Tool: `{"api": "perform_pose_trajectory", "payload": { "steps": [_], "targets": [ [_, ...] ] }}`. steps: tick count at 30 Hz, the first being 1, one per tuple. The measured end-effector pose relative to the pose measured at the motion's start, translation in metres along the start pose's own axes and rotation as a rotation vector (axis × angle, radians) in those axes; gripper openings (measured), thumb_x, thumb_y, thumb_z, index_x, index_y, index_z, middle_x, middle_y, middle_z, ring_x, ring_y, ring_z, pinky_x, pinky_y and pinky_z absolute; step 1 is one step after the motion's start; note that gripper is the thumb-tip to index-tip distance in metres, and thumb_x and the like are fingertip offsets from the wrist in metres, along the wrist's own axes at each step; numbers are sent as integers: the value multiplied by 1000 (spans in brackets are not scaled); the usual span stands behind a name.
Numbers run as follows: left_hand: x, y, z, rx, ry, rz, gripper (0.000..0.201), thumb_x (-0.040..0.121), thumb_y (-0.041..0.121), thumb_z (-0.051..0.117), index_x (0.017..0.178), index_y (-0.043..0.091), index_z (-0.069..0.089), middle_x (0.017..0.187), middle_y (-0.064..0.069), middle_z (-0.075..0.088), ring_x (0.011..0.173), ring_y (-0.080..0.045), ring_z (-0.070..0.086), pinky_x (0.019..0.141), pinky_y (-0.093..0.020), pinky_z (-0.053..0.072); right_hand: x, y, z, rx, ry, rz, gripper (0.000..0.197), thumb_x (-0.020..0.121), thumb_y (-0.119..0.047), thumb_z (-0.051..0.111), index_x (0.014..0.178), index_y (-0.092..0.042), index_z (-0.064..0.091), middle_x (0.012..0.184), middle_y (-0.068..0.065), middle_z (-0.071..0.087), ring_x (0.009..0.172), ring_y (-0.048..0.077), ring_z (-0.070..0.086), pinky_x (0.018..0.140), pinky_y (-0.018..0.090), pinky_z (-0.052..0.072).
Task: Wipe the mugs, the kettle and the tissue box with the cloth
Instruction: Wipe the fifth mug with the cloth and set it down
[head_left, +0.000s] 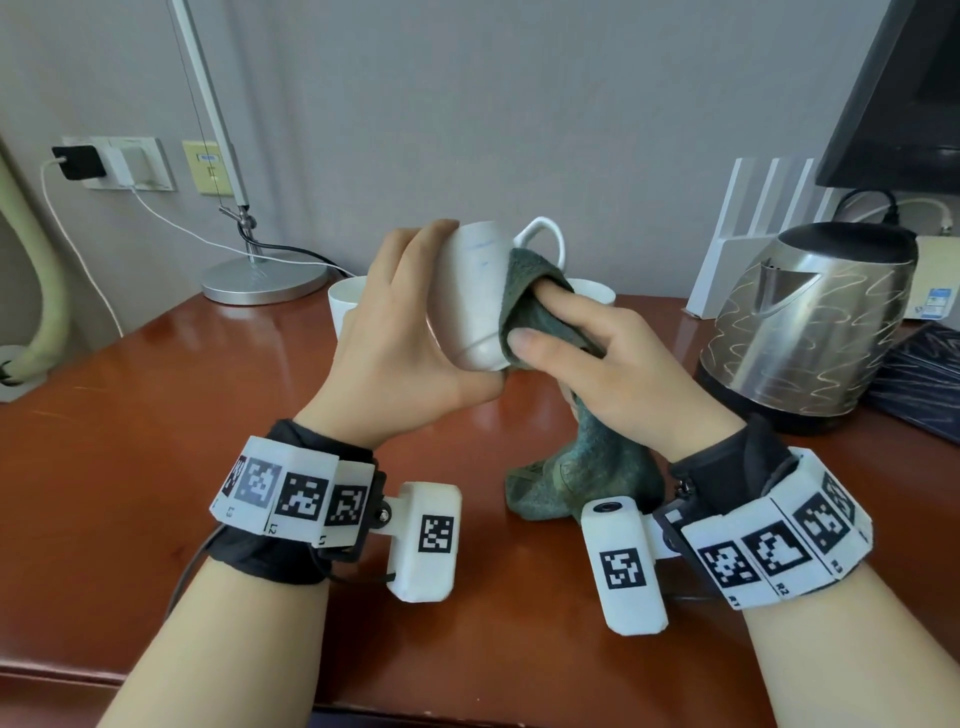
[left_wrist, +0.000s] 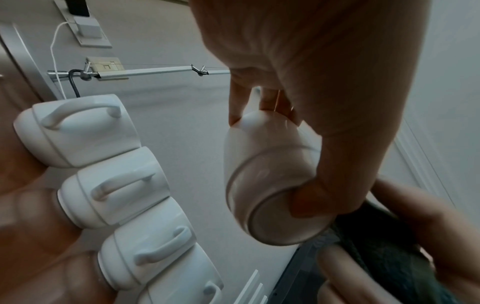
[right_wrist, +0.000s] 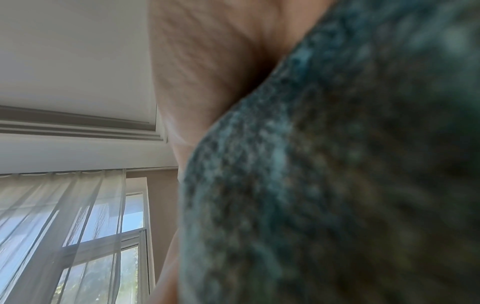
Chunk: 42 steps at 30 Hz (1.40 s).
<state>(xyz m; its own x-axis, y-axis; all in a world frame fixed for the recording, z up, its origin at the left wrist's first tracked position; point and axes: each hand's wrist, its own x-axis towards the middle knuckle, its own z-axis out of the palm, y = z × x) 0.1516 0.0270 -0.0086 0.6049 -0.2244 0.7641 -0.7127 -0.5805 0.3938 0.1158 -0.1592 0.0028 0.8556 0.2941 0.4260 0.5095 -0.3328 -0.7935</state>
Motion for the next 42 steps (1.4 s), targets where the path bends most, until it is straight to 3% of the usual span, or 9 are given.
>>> {"api": "perform_pose_trajectory", "payload": {
  "steps": [7,10,16,22,25,28,32,37,42],
  "targets": [
    [-2,6,2,41,-95,69,105,46,31,76,143,10,42,126,12,38,113,1,38,82,-3,31,4,1,-2,14,59,10,29,93,-47,45,122,-52,48,82,-44,56,87,-23,51,80,5,37],
    [-2,5,1,19,-132,60,107,45,30,76,144,12,40,127,12,39,118,-3,41,84,-7,32,0,-7,-2,-100,2,-6,30,83,-58,41,113,-60,41,66,-37,56,71,-18,52,69,4,37],
    [-4,2,-3,-54,-179,47,112,49,23,76,150,11,31,130,6,43,125,-9,40,94,-5,32,0,-2,-2,-358,-86,-55,46,78,-67,48,119,-47,52,66,-28,59,64,-3,58,61,12,37],
    [-3,0,-6,-186,-144,14,115,48,19,78,151,15,27,130,22,38,128,-4,40,99,-4,28,-5,-2,-6,49,-95,-116,7,84,-31,62,84,-29,69,60,-20,60,57,-6,55,59,7,40],
    [-4,0,-3,-225,-162,10,114,49,17,79,150,16,27,133,14,40,130,0,38,103,-6,27,-2,1,-11,116,65,-103,28,93,-34,56,77,-15,70,59,4,59,57,1,55,57,11,41],
    [-5,3,-1,-201,-215,14,115,49,20,79,151,14,25,137,5,42,133,-8,39,108,-13,28,0,1,-11,86,62,-60,25,88,-42,49,104,-32,65,89,-17,70,90,-9,61,80,8,42],
    [-4,2,-3,-179,-251,30,116,50,20,78,152,10,23,139,0,45,133,-16,42,112,-30,34,-1,1,-5,-24,-96,-21,25,80,-49,53,104,-54,51,88,-38,64,90,-19,57,78,4,41],
    [-4,-4,-1,-168,-294,59,116,53,35,72,153,7,21,137,-4,48,129,-26,47,108,-47,38,-2,6,-4,8,-225,44,37,78,-42,63,113,-31,64,90,-27,68,85,-9,62,81,15,45],
    [-3,-8,0,-259,-265,-22,122,48,42,72,154,13,20,135,4,45,132,-11,42,107,-17,31,-3,10,-6,73,-245,19,12,83,-17,67,92,-21,72,84,-4,72,80,4,65,75,13,47]
  ]
}}
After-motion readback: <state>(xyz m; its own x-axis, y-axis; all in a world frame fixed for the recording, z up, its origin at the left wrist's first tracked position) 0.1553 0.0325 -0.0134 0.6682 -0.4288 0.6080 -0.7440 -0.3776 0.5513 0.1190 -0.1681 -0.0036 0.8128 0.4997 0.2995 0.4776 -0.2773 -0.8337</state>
